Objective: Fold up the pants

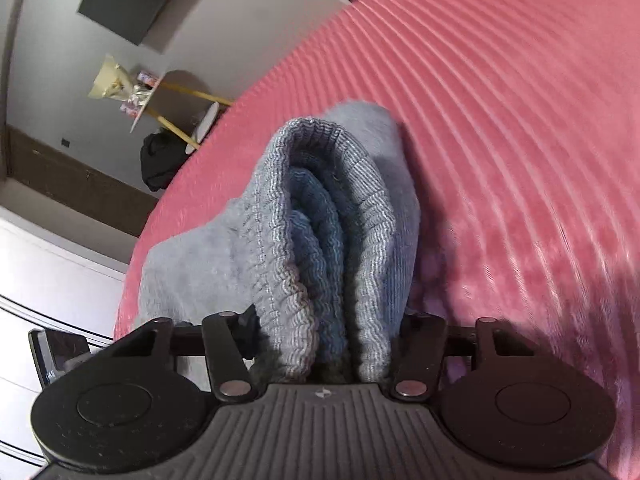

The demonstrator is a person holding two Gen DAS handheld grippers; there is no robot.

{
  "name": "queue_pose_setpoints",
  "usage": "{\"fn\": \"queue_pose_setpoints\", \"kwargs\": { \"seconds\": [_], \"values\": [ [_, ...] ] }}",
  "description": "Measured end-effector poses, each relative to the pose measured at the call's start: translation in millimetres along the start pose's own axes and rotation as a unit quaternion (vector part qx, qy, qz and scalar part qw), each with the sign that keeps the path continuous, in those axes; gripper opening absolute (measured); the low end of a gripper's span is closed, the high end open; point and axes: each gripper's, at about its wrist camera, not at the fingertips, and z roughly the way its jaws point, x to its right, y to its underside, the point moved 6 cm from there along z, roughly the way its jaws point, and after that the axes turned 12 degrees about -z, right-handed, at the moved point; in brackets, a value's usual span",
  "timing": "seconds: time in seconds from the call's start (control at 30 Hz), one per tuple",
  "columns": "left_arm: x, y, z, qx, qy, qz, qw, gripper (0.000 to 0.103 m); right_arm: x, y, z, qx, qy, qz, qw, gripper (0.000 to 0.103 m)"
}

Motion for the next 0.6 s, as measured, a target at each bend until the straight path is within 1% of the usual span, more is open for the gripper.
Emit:
{"fn": "queue_pose_setpoints", "kwargs": {
  "seconds": [0.1, 0.2, 0.23, 0.27, 0.3, 0.33, 0.37, 0.4, 0.43, 0.47, 0.5, 0.53, 0.6],
  "values": [
    [27, -10, 0, 0.009, 0.009, 0.028, 0.9995, 0.036, -16, -20, -10, 0.027, -0.014, -0.005, 1.000, 0.053],
    [52, -26, 4, 0.021, 0.014, 0.038, 0.9990, 0.036, -30, -46, -19, 0.047, 0.001, -0.031, 0.998, 0.053],
    [58, -32, 6, 0.031, 0.006, 0.039, 0.9987, 0.037, -31, -57, -23, 0.055, 0.011, -0.034, 0.998, 0.053],
    [59, -39, 8, 0.043, -0.013, 0.034, 0.9984, 0.044, -31, -66, -26, 0.063, 0.018, -0.037, 0.997, 0.053],
    [56, -46, 11, 0.058, -0.049, 0.019, 0.9969, 0.056, -28, -74, -29, 0.070, 0.029, -0.041, 0.996, 0.056],
    [50, -51, 12, 0.073, -0.089, 0.001, 0.9933, 0.058, -23, -83, -32, 0.077, 0.055, -0.042, 0.995, 0.066],
    [44, -55, 12, 0.086, -0.117, -0.013, 0.9892, 0.057, -16, -89, -37, 0.086, 0.085, -0.036, 0.992, 0.081],
    [38, -56, 8, 0.099, -0.136, -0.025, 0.9855, 0.058, -7, -93, -44, 0.098, 0.126, -0.023, 0.987, 0.089],
    [33, -53, 3, 0.105, -0.139, -0.031, 0.9843, 0.060, 2, -92, -51, 0.108, 0.167, -0.007, 0.980, 0.093],
    [29, -48, -2, 0.101, -0.133, -0.031, 0.9854, 0.064, 8, -88, -59, 0.121, 0.183, 0.004, 0.976, 0.093],
    [25, -40, -6, 0.098, -0.130, -0.031, 0.9862, 0.067, 11, -80, -67, 0.130, 0.176, 0.014, 0.976, 0.093],
    [20, -30, -12, 0.096, -0.132, -0.027, 0.9862, 0.069, 13, -70, -74, 0.138, 0.158, 0.033, 0.977, 0.093],
    [10, -6, -19, 0.102, -0.146, -0.019, 0.9838, 0.069, 13, -45, -85, 0.159, 0.114, 0.069, 0.978, 0.093]
  ]
}}
